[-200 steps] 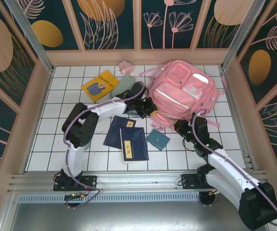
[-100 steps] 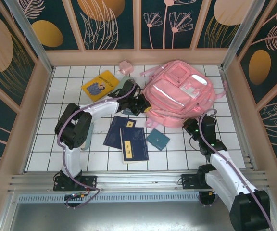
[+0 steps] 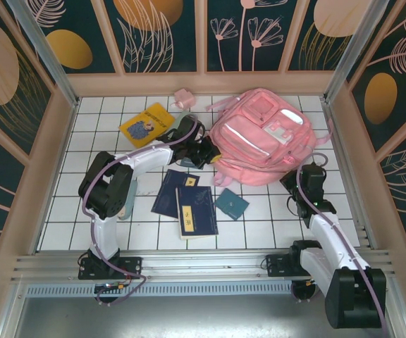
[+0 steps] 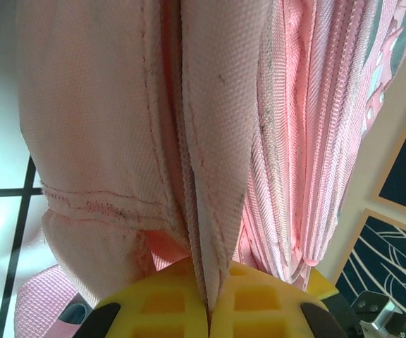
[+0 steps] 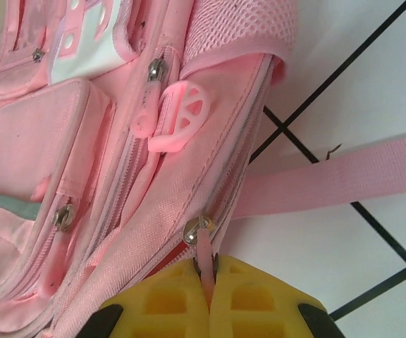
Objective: Pack the student bag
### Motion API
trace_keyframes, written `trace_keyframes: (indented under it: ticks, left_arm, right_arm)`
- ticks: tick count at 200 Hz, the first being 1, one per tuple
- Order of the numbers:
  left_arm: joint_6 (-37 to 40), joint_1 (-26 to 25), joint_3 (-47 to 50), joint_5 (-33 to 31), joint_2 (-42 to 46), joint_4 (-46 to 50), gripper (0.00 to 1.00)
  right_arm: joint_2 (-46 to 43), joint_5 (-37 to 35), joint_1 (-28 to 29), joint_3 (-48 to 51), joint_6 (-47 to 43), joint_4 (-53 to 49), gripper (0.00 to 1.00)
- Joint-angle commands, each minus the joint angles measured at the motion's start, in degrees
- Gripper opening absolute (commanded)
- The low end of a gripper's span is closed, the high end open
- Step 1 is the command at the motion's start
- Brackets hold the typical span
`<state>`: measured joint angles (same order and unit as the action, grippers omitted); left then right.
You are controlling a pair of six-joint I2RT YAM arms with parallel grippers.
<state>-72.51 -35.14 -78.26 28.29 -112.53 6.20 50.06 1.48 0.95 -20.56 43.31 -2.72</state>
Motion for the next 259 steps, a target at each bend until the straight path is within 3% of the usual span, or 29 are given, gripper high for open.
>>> trace_keyframes:
  ticks: [1,32,56,72,96,115,164,199,210,226,259]
  left_arm:
    - [-0.08,2.15,0.48,-3.51,2.59,-0.57,0.00]
    - [0.39,2.09,0.30,-3.56,2.34,-0.33,0.00]
    - [0.26,2.19,0.33,-3.45,2.19,-0.43,0.00]
    - [0.02,2.20,0.14,-3.34,1.98,-0.78,0.00]
    - [-0.01,2.25,-0.44,-3.07,1.63,-0.84,0.00]
    - [0.14,2.28,-1.00,-2.96,1.55,-0.66,0.00]
    - [2.70,2.53,-4.50,-1.68,0.83,1.02,0.00]
    - [3.62,3.80,-7.41,-1.24,1.31,2.25,0.00]
    - [3.98,4.29,-8.68,-1.03,1.40,2.88,0.00]
    - [5.01,4.79,-10.59,-1.21,1.69,4.32,0.00]
    - [6.20,6.58,-12.20,-1.42,3.02,6.19,0.00]
  right_arm:
    - [1.24,-10.63,-2.96,-1.88,-2.23,2.39,0.00]
    - [1.55,-7.03,-3.32,-2.36,-5.90,5.16,0.03]
    - [0.64,-9.15,-4.82,-1.95,-6.10,4.07,0.13]
    - [0.71,-7.94,-6.53,-1.68,-5.97,4.72,0.35]
    - [2.02,-11.89,-7.05,-4.16,-5.26,1.07,0.54]
    - [2.15,-12.26,-7.03,-5.84,-5.83,-1.05,0.55]
    - [4.15,9.80,-6.83,-4.68,-10.62,-0.10,0.53]
    - [5.64,13.74,-4.28,-2.61,-13.86,-1.07,0.56]
    - [4.25,13.55,-2.01,-1.34,-15.40,0.87,0.56]
    - [0.74,4.71,6.31,0.00,-17.57,2.74,0.57]
    - [-0.88,-3.07,14.53,1.31,-20.92,7.98,0.59]
